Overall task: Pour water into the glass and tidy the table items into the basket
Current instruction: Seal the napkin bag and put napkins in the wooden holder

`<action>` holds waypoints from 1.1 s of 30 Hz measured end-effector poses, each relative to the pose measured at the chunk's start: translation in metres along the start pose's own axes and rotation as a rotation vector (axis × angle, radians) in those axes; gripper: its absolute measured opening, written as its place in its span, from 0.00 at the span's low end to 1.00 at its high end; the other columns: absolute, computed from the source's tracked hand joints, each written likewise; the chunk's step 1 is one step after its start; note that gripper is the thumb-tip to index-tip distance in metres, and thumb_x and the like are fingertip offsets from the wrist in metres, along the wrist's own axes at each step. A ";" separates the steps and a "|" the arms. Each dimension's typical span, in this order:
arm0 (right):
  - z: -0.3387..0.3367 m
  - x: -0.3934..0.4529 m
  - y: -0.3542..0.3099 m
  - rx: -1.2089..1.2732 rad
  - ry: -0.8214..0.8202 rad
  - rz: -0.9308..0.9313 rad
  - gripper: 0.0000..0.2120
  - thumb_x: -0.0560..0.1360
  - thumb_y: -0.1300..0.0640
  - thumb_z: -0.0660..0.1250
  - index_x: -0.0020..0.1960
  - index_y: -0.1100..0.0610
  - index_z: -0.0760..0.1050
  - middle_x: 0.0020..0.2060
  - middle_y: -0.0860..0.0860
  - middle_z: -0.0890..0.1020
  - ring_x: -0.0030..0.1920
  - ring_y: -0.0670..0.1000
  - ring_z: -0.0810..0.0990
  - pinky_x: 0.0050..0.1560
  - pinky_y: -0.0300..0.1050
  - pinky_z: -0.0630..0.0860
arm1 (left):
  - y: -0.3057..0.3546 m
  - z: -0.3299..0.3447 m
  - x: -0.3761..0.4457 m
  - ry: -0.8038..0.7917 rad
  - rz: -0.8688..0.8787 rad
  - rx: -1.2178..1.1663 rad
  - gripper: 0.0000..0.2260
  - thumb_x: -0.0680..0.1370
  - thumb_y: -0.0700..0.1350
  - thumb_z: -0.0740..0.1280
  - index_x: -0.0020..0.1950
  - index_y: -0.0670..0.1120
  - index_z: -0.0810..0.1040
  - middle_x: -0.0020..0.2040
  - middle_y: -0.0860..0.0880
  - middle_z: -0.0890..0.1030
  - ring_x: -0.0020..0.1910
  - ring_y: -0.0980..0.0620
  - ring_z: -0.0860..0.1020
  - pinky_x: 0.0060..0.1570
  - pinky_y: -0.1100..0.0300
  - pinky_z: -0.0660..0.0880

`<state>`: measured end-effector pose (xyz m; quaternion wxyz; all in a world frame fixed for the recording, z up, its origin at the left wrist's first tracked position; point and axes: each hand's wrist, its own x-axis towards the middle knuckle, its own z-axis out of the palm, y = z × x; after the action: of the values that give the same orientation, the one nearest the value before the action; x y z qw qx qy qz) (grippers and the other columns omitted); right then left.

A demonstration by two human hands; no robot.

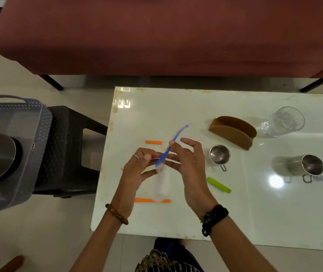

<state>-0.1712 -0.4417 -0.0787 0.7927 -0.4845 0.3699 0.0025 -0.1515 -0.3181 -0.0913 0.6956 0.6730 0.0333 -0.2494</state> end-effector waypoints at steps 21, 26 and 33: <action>-0.029 -0.003 -0.011 -0.506 -0.238 -0.174 0.07 0.72 0.64 0.69 0.44 0.54 0.76 0.31 0.49 0.83 0.34 0.44 0.83 0.40 0.35 0.79 | 0.001 0.027 0.013 0.015 -0.174 -0.034 0.09 0.78 0.41 0.58 0.41 0.43 0.73 0.32 0.48 0.81 0.30 0.52 0.82 0.31 0.63 0.79; -0.048 0.001 -0.022 -0.848 -0.065 -0.387 0.10 0.71 0.66 0.67 0.41 0.51 0.75 0.34 0.49 0.77 0.33 0.45 0.77 0.34 0.31 0.72 | 0.004 0.038 0.011 0.070 -0.099 0.074 0.09 0.78 0.36 0.58 0.38 0.41 0.71 0.31 0.44 0.76 0.28 0.54 0.78 0.32 0.61 0.80; -0.058 0.007 -0.031 -1.262 -0.076 -0.461 0.12 0.74 0.62 0.65 0.56 0.54 0.79 0.62 0.53 0.74 0.51 0.52 0.78 0.41 0.33 0.69 | 0.000 0.054 0.006 0.083 0.103 0.479 0.06 0.76 0.40 0.62 0.39 0.46 0.73 0.35 0.49 0.78 0.35 0.57 0.76 0.38 0.61 0.78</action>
<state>-0.1884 -0.5052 -0.0738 0.3501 -0.9212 0.1565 0.0661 -0.1617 -0.3719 -0.0884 0.5258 0.8292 -0.0325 -0.1867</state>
